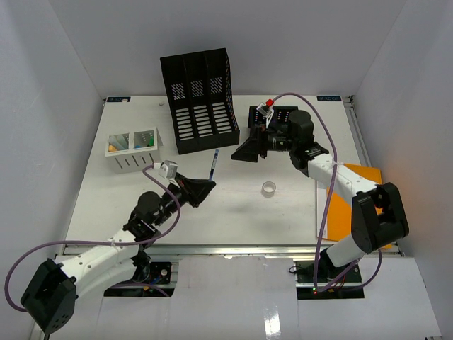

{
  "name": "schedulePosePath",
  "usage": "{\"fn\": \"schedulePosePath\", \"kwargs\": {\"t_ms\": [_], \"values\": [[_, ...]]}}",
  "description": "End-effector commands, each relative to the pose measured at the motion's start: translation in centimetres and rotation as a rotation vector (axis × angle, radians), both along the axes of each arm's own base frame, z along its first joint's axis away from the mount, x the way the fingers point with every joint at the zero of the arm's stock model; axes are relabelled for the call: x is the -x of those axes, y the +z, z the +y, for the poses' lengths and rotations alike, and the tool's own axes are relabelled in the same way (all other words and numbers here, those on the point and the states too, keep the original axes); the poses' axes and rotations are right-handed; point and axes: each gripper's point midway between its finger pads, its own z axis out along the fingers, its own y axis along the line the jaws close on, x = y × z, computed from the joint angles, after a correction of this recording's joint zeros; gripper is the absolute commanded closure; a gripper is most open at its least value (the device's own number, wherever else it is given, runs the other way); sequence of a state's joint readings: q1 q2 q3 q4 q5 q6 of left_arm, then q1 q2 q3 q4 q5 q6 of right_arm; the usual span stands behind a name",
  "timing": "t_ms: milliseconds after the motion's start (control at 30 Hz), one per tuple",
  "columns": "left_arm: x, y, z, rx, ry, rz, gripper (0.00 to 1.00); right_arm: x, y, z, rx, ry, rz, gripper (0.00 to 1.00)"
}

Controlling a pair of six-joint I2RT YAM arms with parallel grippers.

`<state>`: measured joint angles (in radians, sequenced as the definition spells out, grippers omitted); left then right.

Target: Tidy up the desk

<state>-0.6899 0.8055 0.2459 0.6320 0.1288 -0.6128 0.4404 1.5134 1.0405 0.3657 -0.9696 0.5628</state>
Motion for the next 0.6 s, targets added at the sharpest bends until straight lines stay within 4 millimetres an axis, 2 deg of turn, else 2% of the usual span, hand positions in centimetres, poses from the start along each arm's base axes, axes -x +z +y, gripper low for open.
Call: {"fn": "schedulePosePath", "kwargs": {"t_ms": [0, 200, 400, 567], "values": [[-0.9, 2.6, -0.3, 0.042, 0.014, -0.084, 1.0, 0.6, 5.0, 0.5, -0.162, 0.034, 0.02, 0.09], [-1.4, 3.1, -1.3, 0.048, -0.013, -0.085, 1.0, 0.4, 4.6, 1.2, -0.17, 0.051, 0.058, 0.19], [-1.8, 3.3, -2.3, 0.048, -0.038, -0.08, 1.0, 0.4, 3.7, 2.1, -0.158, 0.065, 0.075, 0.24], [-1.9, 3.2, -2.6, 0.043, -0.049, -0.072, 1.0, 0.6, 4.0, 2.8, -0.163, 0.095, 0.062, 0.34]]}}
